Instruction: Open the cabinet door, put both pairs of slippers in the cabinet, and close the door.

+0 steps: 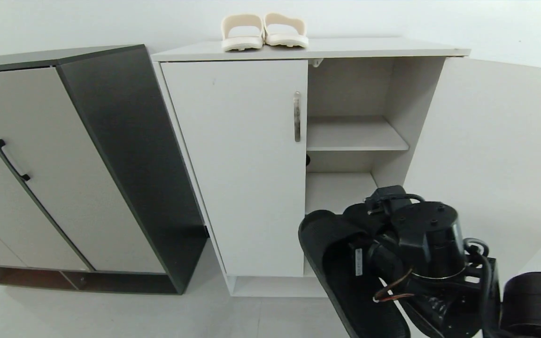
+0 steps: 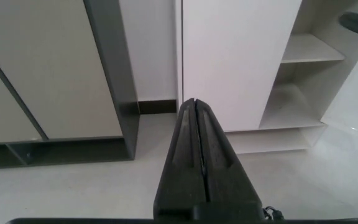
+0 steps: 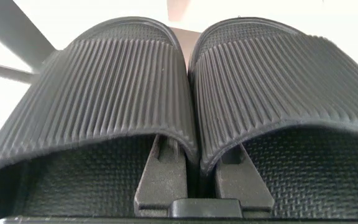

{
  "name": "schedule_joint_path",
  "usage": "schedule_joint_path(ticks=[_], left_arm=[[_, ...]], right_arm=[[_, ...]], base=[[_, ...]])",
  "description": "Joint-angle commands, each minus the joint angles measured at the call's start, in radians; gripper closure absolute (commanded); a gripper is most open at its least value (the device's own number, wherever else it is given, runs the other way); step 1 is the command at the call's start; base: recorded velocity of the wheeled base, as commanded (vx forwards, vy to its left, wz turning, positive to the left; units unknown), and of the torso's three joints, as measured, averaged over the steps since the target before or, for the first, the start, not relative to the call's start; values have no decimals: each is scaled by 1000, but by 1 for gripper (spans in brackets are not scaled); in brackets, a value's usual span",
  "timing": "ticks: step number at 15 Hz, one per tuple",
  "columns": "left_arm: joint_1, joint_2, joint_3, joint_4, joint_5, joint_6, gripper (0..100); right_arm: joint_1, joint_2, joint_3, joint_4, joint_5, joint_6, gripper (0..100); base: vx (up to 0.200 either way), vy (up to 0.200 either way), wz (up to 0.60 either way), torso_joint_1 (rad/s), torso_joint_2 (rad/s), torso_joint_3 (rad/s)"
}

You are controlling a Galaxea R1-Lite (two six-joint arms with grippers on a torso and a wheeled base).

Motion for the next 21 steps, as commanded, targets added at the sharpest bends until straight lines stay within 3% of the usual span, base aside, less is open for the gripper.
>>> schedule_joint_path(ticks=[1, 4, 14, 21], left_arm=[[1, 2, 0, 0, 1, -1, 100], [-1, 2, 0, 0, 1, -1, 100], [-1, 2, 0, 0, -1, -1, 100], [1, 2, 0, 0, -1, -1, 100]], right_arm=[[-28, 159, -34, -55, -66, 9, 100], [-67, 189, -52, -55, -117, 5, 100], [-99, 225, -62, -64, -117, 16, 100], [-100, 261, -39, -249, -109, -4, 100]], base=[[0, 0, 0, 0, 0, 0], [0, 0, 0, 0, 0, 0], [0, 0, 0, 2, 1, -51], [0, 0, 0, 0, 4, -198]])
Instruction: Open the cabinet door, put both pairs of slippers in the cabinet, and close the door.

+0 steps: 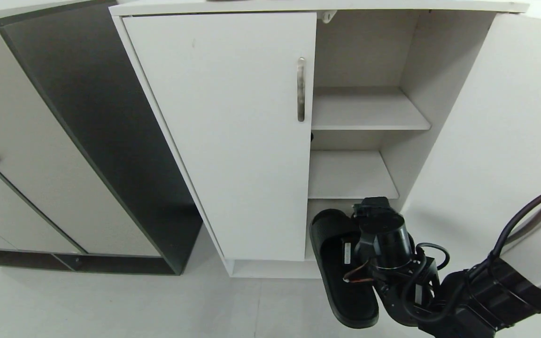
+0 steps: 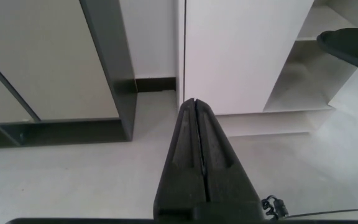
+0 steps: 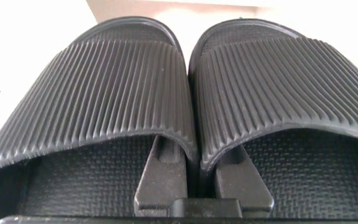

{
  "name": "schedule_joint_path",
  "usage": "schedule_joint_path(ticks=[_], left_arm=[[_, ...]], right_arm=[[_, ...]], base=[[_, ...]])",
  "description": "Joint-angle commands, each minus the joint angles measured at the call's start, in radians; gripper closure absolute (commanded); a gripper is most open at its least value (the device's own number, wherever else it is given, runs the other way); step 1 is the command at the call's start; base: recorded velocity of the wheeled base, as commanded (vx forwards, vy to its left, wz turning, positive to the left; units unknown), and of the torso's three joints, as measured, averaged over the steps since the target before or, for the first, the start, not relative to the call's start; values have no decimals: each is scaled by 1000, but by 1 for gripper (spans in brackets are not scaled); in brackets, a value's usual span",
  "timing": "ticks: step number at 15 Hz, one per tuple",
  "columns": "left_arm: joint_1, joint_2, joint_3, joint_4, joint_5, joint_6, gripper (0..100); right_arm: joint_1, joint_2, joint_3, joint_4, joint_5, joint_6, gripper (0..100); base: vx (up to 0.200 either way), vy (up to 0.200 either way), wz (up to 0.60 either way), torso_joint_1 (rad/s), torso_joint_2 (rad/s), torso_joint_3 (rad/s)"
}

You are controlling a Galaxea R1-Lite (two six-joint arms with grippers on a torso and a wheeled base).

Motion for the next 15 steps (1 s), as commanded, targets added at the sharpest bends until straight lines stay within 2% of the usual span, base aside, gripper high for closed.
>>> schedule_joint_path(ticks=[1, 6, 15], left_arm=[[2, 1, 0, 0, 0, 0, 100], [0, 1, 0, 0, 0, 0, 100], [0, 1, 0, 0, 2, 0, 100]], right_arm=[[2, 16, 6, -51, 6, -17, 100], [5, 25, 69, -195, 55, -56, 100], [4, 70, 67, -252, 52, -87, 100]], base=[[0, 0, 0, -7, 2, -203], [0, 0, 0, 0, 1, -83], [0, 0, 0, 0, 0, 0]])
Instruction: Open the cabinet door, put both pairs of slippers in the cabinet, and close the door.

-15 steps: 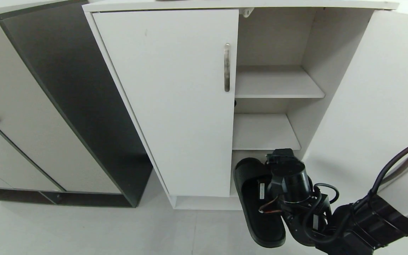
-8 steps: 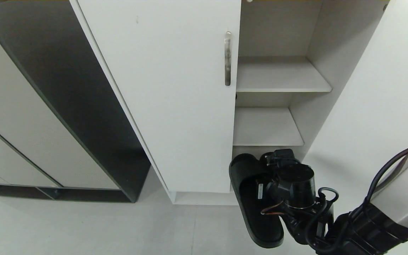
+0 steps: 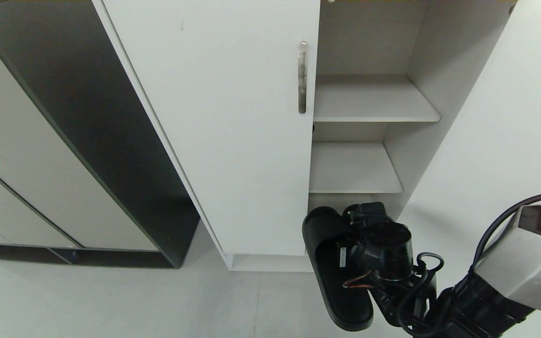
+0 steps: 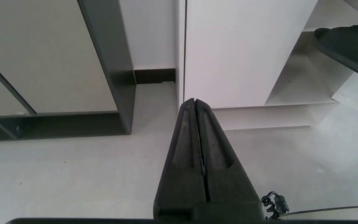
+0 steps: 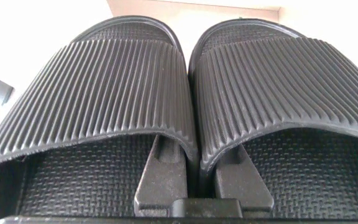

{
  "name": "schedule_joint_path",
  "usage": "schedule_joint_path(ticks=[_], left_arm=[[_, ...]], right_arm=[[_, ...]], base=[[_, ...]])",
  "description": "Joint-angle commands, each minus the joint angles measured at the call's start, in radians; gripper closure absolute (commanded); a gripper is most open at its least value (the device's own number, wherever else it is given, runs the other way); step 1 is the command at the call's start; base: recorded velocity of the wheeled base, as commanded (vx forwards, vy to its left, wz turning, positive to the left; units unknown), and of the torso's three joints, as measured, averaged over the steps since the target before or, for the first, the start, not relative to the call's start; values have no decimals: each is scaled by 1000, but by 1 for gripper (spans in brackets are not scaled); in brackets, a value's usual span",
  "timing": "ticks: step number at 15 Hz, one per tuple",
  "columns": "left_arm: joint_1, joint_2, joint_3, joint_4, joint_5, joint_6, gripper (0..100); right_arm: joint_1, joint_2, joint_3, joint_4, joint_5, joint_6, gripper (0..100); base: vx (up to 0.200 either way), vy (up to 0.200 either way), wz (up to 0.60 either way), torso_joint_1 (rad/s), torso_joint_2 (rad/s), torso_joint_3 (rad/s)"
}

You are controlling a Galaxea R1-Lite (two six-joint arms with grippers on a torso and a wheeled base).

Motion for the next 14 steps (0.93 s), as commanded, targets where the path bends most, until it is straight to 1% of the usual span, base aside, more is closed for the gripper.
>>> schedule_joint_path(ticks=[1, 5, 9, 12, 14], left_arm=[[2, 1, 0, 0, 1, 0, 100], [0, 1, 0, 0, 1, 0, 100], [2, 1, 0, 0, -1, 0, 100], [2, 1, 0, 0, -1, 0, 100], [2, 1, 0, 0, -1, 0, 100]], right_arm=[[0, 3, -1, -4, 0, -4, 100], [0, 6, -1, -5, -3, -6, 100], [0, 26, -33, -5, -3, -4, 100], [0, 69, -108, -10, -31, -9, 100], [-1, 112, -166, -12, -52, -49, 100]], base=[[0, 0, 0, 0, 0, 0], [0, -200, 0, 2, 4, 0], [0, 0, 0, 0, 0, 0], [0, 0, 0, 0, 0, 0], [0, 0, 0, 0, 0, 0]])
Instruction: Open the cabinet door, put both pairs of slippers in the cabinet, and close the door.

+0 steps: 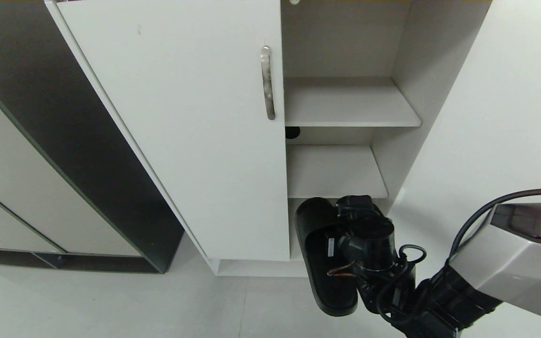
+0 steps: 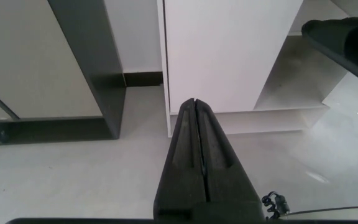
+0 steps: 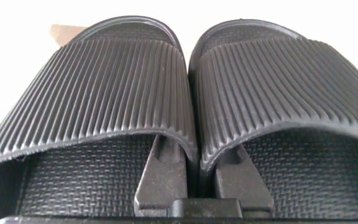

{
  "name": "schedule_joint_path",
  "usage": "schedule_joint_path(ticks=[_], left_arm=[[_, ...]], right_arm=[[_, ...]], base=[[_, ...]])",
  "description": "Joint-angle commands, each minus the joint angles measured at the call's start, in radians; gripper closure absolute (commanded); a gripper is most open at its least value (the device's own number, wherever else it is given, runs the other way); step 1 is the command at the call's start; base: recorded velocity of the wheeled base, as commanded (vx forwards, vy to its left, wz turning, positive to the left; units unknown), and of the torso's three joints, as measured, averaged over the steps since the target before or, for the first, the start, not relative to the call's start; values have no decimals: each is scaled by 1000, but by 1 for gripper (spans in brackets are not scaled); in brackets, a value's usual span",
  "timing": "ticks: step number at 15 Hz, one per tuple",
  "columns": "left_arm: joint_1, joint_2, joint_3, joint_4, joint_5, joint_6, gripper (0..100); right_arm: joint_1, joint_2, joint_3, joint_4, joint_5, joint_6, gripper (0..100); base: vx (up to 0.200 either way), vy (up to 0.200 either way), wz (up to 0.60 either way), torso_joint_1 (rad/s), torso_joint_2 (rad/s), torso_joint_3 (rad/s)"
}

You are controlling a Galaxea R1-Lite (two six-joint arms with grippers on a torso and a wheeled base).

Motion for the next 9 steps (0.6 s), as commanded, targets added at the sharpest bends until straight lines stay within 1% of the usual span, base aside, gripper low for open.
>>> schedule_joint_path(ticks=[1, 4, 6, 9], left_arm=[[0, 1, 0, 0, 1, 0, 100], [0, 1, 0, 0, 0, 0, 100], [1, 1, 0, 0, 0, 0, 100], [1, 1, 0, 0, 0, 0, 100]], right_arm=[[-5, 50, -60, 0, -17, -20, 100], [-15, 85, -150, -1, -36, -100, 100], [-12, 105, -161, -16, -67, -102, 100], [-12, 96, -163, -39, -66, -103, 100]], base=[[0, 0, 0, 0, 0, 0], [0, 0, 0, 0, 0, 0], [0, 0, 0, 0, 0, 0], [0, 0, 0, 0, 0, 0]])
